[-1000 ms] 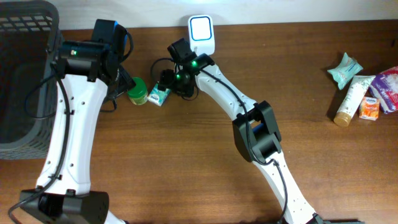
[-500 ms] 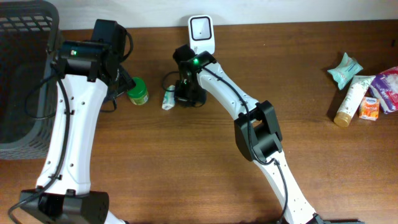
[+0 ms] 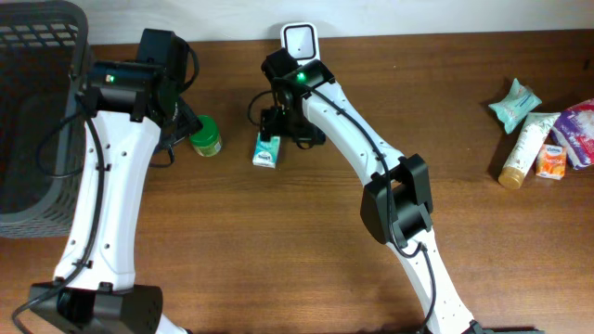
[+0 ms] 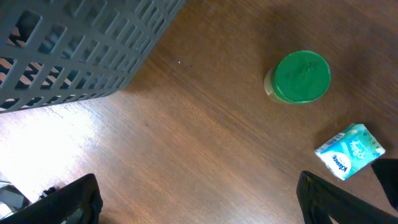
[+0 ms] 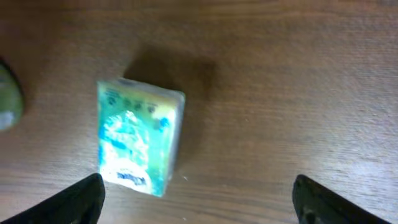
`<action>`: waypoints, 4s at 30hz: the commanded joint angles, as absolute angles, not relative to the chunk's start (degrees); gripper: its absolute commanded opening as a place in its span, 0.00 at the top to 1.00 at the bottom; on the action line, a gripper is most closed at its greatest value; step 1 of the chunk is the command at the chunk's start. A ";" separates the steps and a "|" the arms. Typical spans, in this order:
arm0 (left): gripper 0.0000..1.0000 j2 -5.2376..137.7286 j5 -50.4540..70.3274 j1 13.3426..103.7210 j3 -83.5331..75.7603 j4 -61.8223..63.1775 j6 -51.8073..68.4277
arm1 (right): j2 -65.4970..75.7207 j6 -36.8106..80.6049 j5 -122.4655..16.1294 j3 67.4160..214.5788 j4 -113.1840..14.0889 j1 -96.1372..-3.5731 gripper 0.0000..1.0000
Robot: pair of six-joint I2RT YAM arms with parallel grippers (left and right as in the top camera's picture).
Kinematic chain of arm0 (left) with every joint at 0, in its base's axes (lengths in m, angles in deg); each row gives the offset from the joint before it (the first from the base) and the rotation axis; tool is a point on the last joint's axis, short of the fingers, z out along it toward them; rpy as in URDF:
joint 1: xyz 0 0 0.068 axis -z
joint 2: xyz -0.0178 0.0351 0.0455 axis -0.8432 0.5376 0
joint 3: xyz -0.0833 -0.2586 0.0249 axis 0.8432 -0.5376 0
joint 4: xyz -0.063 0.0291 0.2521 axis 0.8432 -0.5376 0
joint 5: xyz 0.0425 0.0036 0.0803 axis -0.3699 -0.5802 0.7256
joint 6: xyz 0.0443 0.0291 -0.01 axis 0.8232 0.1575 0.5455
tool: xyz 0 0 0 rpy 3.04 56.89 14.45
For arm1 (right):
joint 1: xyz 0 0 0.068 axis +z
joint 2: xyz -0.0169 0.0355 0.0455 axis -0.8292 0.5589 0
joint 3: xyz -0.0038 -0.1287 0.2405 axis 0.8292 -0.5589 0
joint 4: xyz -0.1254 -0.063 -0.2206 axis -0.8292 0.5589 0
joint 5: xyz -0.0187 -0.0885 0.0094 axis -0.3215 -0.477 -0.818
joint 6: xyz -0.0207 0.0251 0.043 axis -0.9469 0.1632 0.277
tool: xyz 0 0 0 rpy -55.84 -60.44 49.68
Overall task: Scan the item barcode
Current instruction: 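Reach the right gripper to the small teal tissue pack and grasp it, then lift the teal tissue pack and hold it near the scanner, then raise the teal tissue pack up to the scanner face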
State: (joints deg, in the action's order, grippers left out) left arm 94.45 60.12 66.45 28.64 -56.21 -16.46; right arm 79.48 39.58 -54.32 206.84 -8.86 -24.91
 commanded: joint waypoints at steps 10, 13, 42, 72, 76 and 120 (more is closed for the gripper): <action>0.01 94.28 60.73 66.45 28.68 -56.29 -15.77 | 83.92 42.60 -47.52 203.69 -14.65 -24.93 0.58; 0.01 94.28 60.75 66.45 28.68 -56.29 -15.77 | 83.94 42.55 -45.99 199.08 -19.31 -24.82 0.59; 0.01 94.28 60.73 66.45 28.68 -56.29 -15.79 | 82.32 -42.36 12.17 197.97 9.02 -55.13 0.96; 0.01 94.28 60.75 66.45 28.68 -56.31 -15.77 | 56.46 -37.58 21.27 198.60 14.77 -50.04 0.96; 0.01 94.28 60.73 66.45 28.68 -56.31 -15.77 | 56.46 -37.58 20.65 198.60 14.81 -50.04 0.96; 0.01 94.28 60.75 66.41 28.68 -56.29 -15.77 | 57.58 13.05 -60.35 198.54 -4.14 -37.32 0.96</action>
